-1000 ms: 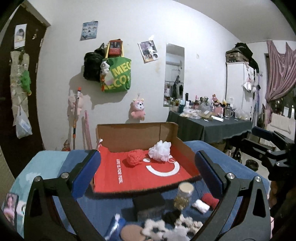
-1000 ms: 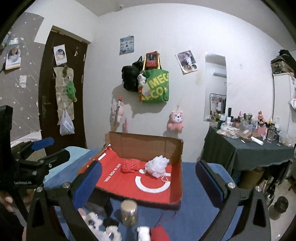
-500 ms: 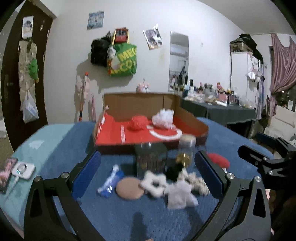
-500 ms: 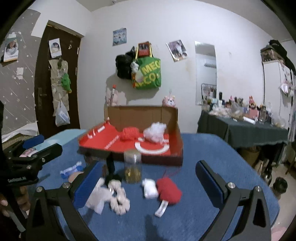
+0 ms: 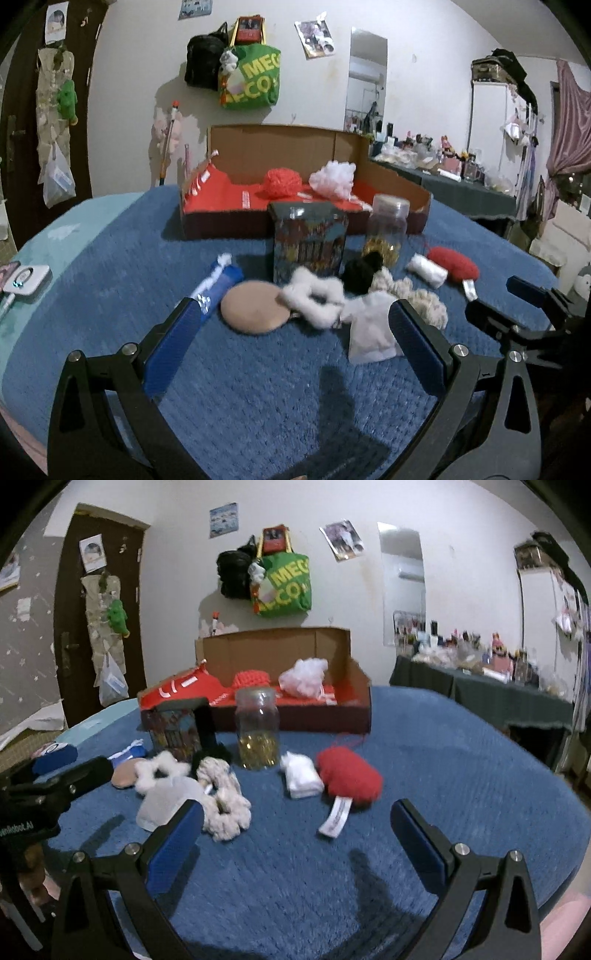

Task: Organize soft objects
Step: 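Move both tools back over the remaining items on the bedspread, then grasp the blue packet with the left tool while the right tool grasps the red knitted heart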

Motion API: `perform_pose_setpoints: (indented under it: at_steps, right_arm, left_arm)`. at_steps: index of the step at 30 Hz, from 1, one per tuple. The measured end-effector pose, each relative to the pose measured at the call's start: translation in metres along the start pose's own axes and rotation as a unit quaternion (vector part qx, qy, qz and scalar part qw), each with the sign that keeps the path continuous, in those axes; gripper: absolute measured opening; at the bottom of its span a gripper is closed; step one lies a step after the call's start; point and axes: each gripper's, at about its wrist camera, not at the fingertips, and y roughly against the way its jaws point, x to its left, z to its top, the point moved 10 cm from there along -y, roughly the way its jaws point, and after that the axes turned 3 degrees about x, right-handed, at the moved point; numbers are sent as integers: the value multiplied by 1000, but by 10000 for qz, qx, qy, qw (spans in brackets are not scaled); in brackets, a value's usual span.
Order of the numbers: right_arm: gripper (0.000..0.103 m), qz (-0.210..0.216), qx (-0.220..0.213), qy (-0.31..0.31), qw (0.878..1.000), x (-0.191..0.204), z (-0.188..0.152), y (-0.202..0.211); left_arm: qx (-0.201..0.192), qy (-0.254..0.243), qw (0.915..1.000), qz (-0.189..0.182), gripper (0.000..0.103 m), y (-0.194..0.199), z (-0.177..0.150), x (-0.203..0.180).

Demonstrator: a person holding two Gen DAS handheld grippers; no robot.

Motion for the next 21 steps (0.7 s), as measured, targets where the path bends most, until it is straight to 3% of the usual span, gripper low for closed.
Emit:
perform_pose_setpoints:
  at_steps: [10,21]
  right_arm:
    - [103,-35,271,-139,9995,-12,-17,-16]
    - [103,85,426,-260,9987,-20,-11,-22]
  left_arm:
    - [323,66,9995,24,103,-18,-19,3]
    - [419,-130,9990,82,103,-16,3,19]
